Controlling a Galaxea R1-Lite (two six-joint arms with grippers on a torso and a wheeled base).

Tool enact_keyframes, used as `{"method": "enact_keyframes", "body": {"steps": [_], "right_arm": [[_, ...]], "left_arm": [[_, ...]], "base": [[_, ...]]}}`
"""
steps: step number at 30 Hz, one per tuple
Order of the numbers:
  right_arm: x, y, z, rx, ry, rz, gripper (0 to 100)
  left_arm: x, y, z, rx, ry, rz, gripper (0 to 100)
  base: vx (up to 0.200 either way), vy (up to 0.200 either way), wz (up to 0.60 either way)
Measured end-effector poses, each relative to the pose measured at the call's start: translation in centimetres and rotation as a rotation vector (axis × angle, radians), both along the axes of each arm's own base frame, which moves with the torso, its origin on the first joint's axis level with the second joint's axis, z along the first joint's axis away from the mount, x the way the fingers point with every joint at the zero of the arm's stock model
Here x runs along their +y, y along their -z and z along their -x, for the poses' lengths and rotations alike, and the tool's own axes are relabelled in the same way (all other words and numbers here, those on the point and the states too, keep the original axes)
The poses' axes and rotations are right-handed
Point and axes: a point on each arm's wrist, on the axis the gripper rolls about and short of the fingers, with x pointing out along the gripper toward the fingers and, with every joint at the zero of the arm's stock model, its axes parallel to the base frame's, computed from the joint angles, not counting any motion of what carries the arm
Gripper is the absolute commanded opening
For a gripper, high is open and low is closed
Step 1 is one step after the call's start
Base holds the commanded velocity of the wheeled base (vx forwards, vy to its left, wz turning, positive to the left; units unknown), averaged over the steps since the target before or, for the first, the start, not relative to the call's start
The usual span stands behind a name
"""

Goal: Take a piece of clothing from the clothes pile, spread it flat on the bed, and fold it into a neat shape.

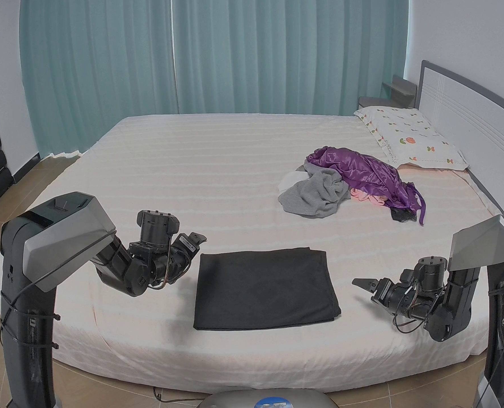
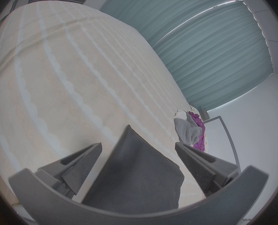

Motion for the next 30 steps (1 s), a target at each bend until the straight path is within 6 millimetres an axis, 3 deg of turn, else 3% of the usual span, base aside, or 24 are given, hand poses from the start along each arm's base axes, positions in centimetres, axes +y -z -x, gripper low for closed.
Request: {"method": "enact_keyframes", "body": {"steps": [20, 30], "right_arm": [[0.1, 0.0, 0.0, 0.0, -0.002, 0.002, 100], [0.1, 0.0, 0.1, 0.001, -0.002, 0.003, 100]], "left_arm": [[0.4, 0.2, -0.1, -0.008, 0.026, -0.053, 100], [0.3, 1.2, -0.2, -0.082, 0.096, -0.138, 100]], "base": [[0.0, 0.0, 0.0], [0.0, 0.0, 0.0]]}}
